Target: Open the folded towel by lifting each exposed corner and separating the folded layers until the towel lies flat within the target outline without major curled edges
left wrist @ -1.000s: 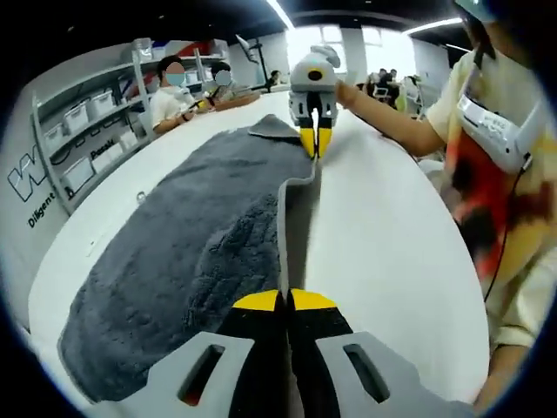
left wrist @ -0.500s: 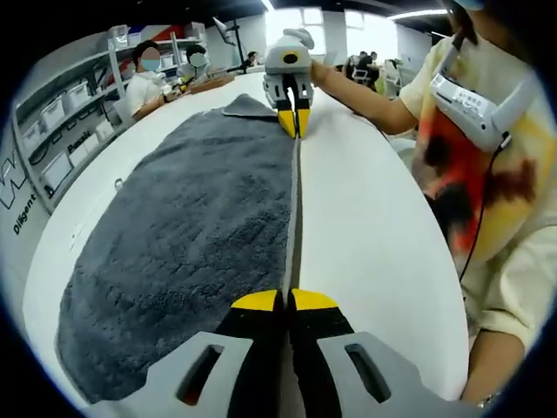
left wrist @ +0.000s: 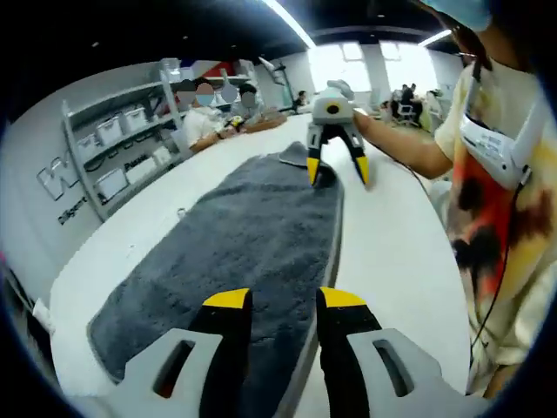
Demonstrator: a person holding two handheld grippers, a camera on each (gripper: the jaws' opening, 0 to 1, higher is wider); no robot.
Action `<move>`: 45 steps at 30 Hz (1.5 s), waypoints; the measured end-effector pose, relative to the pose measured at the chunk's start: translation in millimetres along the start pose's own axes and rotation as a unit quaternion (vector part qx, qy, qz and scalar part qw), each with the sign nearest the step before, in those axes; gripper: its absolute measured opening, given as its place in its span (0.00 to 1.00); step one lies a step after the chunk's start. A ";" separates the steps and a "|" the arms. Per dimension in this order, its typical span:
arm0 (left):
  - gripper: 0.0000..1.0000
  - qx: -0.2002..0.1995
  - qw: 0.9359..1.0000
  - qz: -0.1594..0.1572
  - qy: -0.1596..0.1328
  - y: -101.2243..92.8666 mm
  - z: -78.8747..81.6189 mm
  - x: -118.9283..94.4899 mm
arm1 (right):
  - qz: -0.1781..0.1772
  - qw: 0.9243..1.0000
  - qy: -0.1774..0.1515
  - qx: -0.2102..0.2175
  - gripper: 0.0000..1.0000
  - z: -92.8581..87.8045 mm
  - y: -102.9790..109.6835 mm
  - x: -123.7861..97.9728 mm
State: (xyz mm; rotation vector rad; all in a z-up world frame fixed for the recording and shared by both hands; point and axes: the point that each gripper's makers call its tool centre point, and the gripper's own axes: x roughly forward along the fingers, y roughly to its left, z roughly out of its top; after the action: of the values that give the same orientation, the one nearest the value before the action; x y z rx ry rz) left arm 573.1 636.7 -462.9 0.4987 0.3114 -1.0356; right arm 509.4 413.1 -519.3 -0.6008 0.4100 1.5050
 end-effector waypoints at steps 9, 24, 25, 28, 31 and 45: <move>0.21 -0.134 0.975 0.174 -0.026 63.9 -20.6 -23.5 | -0.043 0.999 0.009 0.019 0.75 -6.3 -26.7 0.9; 0.01 -0.133 0.947 0.280 0.088 78.3 -76.7 -38.7 | -0.067 0.997 0.025 0.028 0.76 -15.0 -36.6 -2.6; 0.01 -0.137 0.945 0.286 0.084 78.7 -76.8 -41.1 | -0.069 0.997 0.025 0.028 0.76 -15.0 -36.9 -2.9; 0.01 -0.148 0.931 0.326 0.076 81.8 -79.3 -57.4 | -0.072 0.997 0.024 0.030 0.76 -15.2 -38.5 -4.2; 0.01 -0.156 0.915 0.366 0.071 86.4 -84.2 -73.2 | -0.074 0.996 0.026 0.030 0.76 -15.6 -39.2 -4.1; 0.01 -0.226 0.842 0.483 0.085 87.8 -132.9 -121.3 | -0.075 0.997 0.020 0.028 0.76 -12.3 -39.5 -5.0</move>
State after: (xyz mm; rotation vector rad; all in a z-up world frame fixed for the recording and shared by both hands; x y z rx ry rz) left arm 589.9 833.4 -496.5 0.2488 0.3851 0.0862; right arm 549.9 403.1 -521.5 -0.6057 0.4278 1.3355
